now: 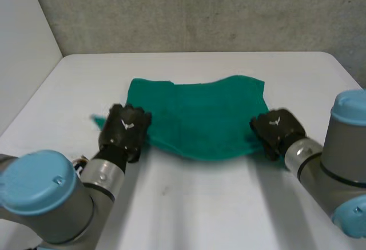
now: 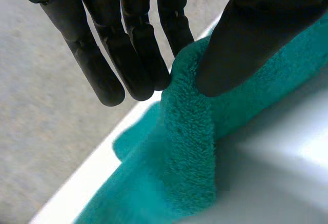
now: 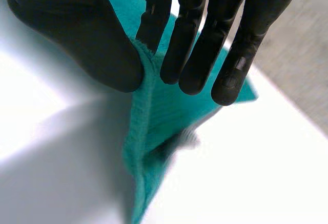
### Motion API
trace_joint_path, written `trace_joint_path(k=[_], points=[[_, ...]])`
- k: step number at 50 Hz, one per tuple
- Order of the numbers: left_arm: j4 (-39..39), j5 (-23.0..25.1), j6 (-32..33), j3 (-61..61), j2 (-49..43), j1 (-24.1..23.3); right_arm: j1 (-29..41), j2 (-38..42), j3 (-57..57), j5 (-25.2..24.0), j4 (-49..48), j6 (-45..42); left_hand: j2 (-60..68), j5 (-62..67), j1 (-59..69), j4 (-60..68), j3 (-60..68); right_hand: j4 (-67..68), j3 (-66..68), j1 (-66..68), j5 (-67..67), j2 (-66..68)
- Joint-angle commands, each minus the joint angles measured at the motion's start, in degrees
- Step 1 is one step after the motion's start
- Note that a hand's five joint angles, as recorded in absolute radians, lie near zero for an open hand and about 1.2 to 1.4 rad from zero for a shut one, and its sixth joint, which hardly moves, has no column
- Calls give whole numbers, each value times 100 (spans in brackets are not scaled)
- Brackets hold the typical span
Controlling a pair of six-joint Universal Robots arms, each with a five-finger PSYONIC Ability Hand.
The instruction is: Fold the towel.
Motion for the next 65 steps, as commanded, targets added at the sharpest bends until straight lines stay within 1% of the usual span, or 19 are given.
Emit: trace_joint_path(k=[1,3,9,12,17,18,22,25,29,33,36,40,41,46,57,59,63,64,65], points=[[-75,35,44,65,-128,3,-133,156,203,-152,-281,143,-2082,-1787,-1873,-2093,-2070,1166,1197,2341,1316,1251],[-250,62,44,91,-110,47,-168,165,220,-161,-386,248,-2791,-2496,-2582,-2802,-2779,1166,1197,2341,1316,1251],[-1014,88,35,346,275,231,-309,165,238,-204,-580,503,-3148,-2852,-2938,-3159,-3135,1166,1197,2341,1316,1251],[-1542,193,44,530,531,547,-336,165,255,-257,-589,503,-3332,-3037,-3123,-3343,-3320,1166,1197,2341,1316,1251],[-2236,816,-9,715,619,1206,-344,182,255,-310,-589,503,-3400,-3105,-3191,-3411,-3388,1166,1197,2341,1316,1251],[-2429,1061,-26,698,628,1408,-353,182,264,-310,-589,503,-3384,-3088,-3174,-3395,-3371,1166,1197,2341,1316,1251],[-2773,1449,-44,602,628,1777,-380,191,264,-319,-589,521,-3383,-3088,-3174,-3394,-3371,1166,1197,2341,1316,1251],[-2791,1556,-53,452,619,1954,-380,226,264,-328,-606,521,-3383,-3088,-3174,-3394,-3371,1166,1197,2341,1316,1251],[-2502,1617,-44,346,549,2357,-371,253,255,-328,-607,521,-3383,-3088,-3174,-3394,-3371,1166,1197,2341,1316,1251],[-2361,1644,-9,338,357,2569,-380,305,255,-328,-607,521,-3283,-2987,-3073,-3294,-3270,1166,1197,2341,1316,1251],[-2343,1714,0,346,241,2605,-380,314,255,-328,-607,521,-3232,-2936,-3022,-3243,-3220,1166,1197,2341,1316,1251],[-2343,2118,9,346,39,2763,-388,323,247,-319,-607,521,-2694,-2399,-2485,-2705,-2682,1166,1197,2341,1316,1251],[-2343,2293,9,355,-39,2824,-388,323,247,-319,-615,521,-2610,-2315,-2401,-2621,-2598,1166,1197,2341,1316,1251],[-2325,2593,35,408,-365,2860,-459,314,247,-310,-615,530,-2610,-2314,-2400,-2621,-2597,1166,1197,2341,1316,1251],[-2317,2637,26,583,-760,2842,-494,323,238,-310,-615,565,-2459,-2164,-2250,-2470,-2447,1166,1197,2341,1316,1251],[-2290,2628,26,619,-813,2842,-494,314,238,-310,-615,565,-2140,-1845,-1931,-2151,-2128,1166,1197,2341,1316,1251],[-2054,2611,-61,715,-884,2816,-494,314,229,-301,-624,609,-359,-64,-150,-370,-347,1166,1197,2341,1316,1251],[-1905,2611,-88,742,-901,2790,-503,314,229,-301,-615,626,594,889,803,583,606,1166,1197,2341,1316,1251],[-1834,2602,-123,742,-901,2781,-503,314,238,-301,-624,644,1200,1496,1410,1189,1213,1166,1197,2341,1316,1251]])
